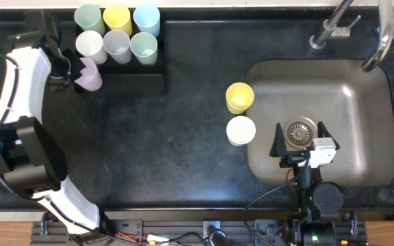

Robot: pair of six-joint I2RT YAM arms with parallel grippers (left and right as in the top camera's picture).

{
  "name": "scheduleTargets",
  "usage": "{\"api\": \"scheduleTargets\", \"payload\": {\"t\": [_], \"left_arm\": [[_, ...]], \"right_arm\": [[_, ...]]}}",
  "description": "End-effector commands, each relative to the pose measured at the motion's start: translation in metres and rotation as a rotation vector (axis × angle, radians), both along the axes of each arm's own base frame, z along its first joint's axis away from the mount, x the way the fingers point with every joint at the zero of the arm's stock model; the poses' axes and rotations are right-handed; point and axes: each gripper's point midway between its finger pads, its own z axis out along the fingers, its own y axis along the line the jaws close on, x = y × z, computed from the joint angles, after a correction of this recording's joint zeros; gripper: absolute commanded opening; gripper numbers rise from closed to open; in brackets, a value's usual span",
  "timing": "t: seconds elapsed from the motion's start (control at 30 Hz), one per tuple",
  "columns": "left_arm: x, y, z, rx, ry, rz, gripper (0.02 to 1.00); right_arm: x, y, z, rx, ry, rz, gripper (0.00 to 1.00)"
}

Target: Store Cups

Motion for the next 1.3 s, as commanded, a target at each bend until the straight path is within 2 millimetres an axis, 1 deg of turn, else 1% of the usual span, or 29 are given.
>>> {"api": "scheduleTargets", "payload": {"t": [0.03,0.07,0.1,0.13,0.23,0.3,0.37,0.4,0.47,0.57,0.63,0.67,0.7,0.73,0.83,0.9,0.93,0.97,1.0,1.03,1.1,1.13,1.2,1.3], "left_arm": [[0.001,-0.005,-0.009,-0.008,0.018,-0.003,0.597],[0.001,-0.006,-0.009,-0.008,0.016,-0.004,0.625],[0.002,-0.006,-0.007,-0.007,0.013,-0.004,0.702],[0.001,-0.006,-0.005,-0.007,0.01,-0.004,0.744],[0.0,-0.006,0.005,-0.003,-0.008,-0.004,0.744],[-0.001,-0.006,0.017,0.002,-0.034,-0.004,0.744],[-0.001,-0.007,0.032,0.009,-0.068,-0.007,0.744],[-0.002,-0.009,0.043,0.013,-0.093,-0.011,0.759],[-0.002,-0.017,0.064,0.009,-0.146,-0.029,0.783],[-0.002,-0.044,0.097,-0.015,-0.237,-0.09,0.783],[0.0,-0.073,0.113,-0.035,-0.283,-0.157,0.785],[0.0,-0.093,0.118,-0.041,-0.297,-0.207,0.783],[0.0,-0.109,0.119,-0.045,-0.303,-0.243,0.787],[0.001,-0.129,0.12,-0.051,-0.309,-0.292,0.818],[0.005,-0.206,0.118,-0.074,-0.346,-0.463,0.84],[0.01,-0.254,0.115,-0.1,-0.389,-0.528,0.923],[0.011,-0.274,0.113,-0.117,-0.406,-0.558,0.928],[0.01,-0.301,0.11,-0.144,-0.423,-0.607,0.93],[0.006,-0.326,0.106,-0.171,-0.432,-0.658,0.952],[0.001,-0.345,0.102,-0.188,-0.432,-0.697,0.98],[-0.014,-0.377,0.091,-0.211,-0.41,-0.769,0.998],[-0.022,-0.388,0.086,-0.213,-0.393,-0.795,0.998],[-0.039,-0.406,0.074,-0.213,-0.352,-0.849,0.998],[-0.056,-0.42,0.062,-0.206,-0.308,-0.899,0.998]], "right_arm": [[0.0,0.001,-0.003,-0.001,-0.002,0.005,0.998],[0.0,0.001,-0.003,-0.001,-0.002,0.005,0.996],[0.0,0.001,-0.003,-0.001,-0.002,0.005,0.998],[0.0,0.001,-0.003,-0.001,-0.001,0.005,0.998],[0.0,0.001,-0.003,-0.001,-0.001,0.005,0.996],[0.0,0.001,-0.003,-0.001,-0.002,0.005,0.998],[0.0,0.001,-0.003,-0.001,-0.001,0.005,0.998],[0.0,0.001,-0.003,-0.001,-0.001,0.005,0.996],[0.0,0.001,-0.003,-0.001,-0.002,0.005,0.993],[0.0,0.001,-0.003,-0.001,-0.001,0.005,0.998],[0.0,0.001,-0.003,-0.001,-0.001,0.005,0.998],[0.0,0.001,-0.003,-0.001,-0.002,0.005,0.998],[0.0,0.001,-0.003,-0.001,-0.001,0.005,0.998],[0.0,0.001,-0.003,-0.001,-0.001,0.005,0.998],[0.0,0.001,-0.003,-0.001,-0.002,0.005,0.996],[0.0,0.001,-0.003,-0.001,-0.002,0.005,0.998],[0.0,0.001,-0.003,-0.001,-0.001,0.005,0.998],[0.0,0.001,-0.003,-0.001,-0.002,0.005,0.998],[0.0,0.001,-0.003,-0.001,-0.002,0.005,0.998],[0.0,0.001,-0.003,-0.001,-0.002,0.005,0.996],[0.0,0.001,-0.003,-0.001,-0.002,0.005,0.998],[0.0,0.001,-0.003,-0.001,-0.001,0.005,0.996],[0.0,0.001,-0.003,-0.001,-0.001,0.005,0.996],[0.0,0.001,-0.003,-0.001,-0.002,0.005,0.998]]}}
